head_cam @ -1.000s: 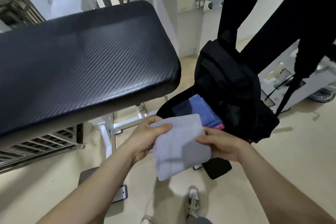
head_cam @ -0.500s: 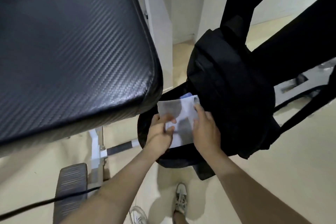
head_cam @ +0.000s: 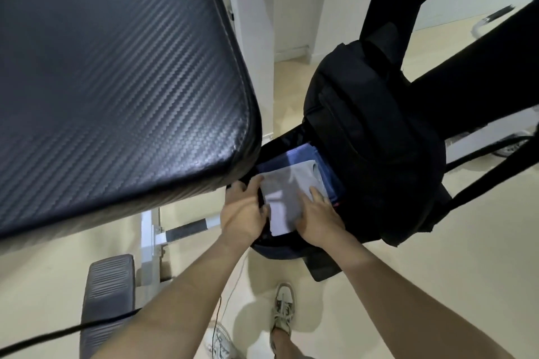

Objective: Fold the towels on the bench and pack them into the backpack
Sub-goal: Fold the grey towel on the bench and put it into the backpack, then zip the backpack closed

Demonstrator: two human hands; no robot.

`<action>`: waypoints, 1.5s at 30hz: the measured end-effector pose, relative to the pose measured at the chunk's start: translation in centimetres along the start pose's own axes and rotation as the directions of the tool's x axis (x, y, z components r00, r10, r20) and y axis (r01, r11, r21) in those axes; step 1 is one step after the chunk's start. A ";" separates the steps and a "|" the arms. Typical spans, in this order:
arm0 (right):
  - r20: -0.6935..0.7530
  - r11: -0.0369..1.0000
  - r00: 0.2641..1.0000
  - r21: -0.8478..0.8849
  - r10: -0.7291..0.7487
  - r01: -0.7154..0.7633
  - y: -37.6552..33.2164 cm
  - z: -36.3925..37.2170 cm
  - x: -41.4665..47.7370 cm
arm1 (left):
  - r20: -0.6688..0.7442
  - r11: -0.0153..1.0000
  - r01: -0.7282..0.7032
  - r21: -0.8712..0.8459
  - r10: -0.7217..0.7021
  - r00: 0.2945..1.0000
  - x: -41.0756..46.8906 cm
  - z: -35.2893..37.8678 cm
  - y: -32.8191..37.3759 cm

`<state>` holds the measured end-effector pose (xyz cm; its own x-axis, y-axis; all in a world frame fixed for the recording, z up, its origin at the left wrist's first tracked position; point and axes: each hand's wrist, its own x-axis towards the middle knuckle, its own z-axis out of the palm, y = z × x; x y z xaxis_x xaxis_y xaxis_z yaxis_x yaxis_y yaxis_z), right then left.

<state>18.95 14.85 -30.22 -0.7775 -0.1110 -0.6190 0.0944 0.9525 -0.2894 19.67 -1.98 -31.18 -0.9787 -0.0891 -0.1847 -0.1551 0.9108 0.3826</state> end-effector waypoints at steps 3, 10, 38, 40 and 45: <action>-0.046 0.995 0.999 0.104 -0.008 0.013 0.3 -2.0 -2.3 | -0.189 0.967 0.247 -0.064 -0.254 0.948 -1.8 -1.6 -2.4; -0.221 0.932 0.973 0.363 0.064 0.021 1.4 -4.5 -8.1 | 0.564 0.314 0.722 -0.617 -0.463 0.683 -4.3 0.1 -3.3; -0.349 0.488 0.851 0.705 -0.394 0.515 2.2 -8.5 -23.5 | 0.107 0.149 0.100 -0.984 0.041 0.993 -16.4 -18.0 15.2; -0.563 0.564 0.806 0.610 -0.184 0.556 1.1 -7.4 -24.0 | 0.083 0.164 0.079 -0.983 0.020 0.996 -17.0 -18.1 15.6; -0.705 0.524 0.704 0.635 0.092 0.568 2.5 -7.0 -25.7 | 0.112 0.431 0.005 -0.902 0.224 0.968 -18.7 -18.7 15.9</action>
<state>34.81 22.07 -9.88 -0.9765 0.2093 0.0525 0.0028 0.2556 -0.9668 33.02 6.60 -4.73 -0.9672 0.1633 -0.1947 -0.1926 0.0283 0.9809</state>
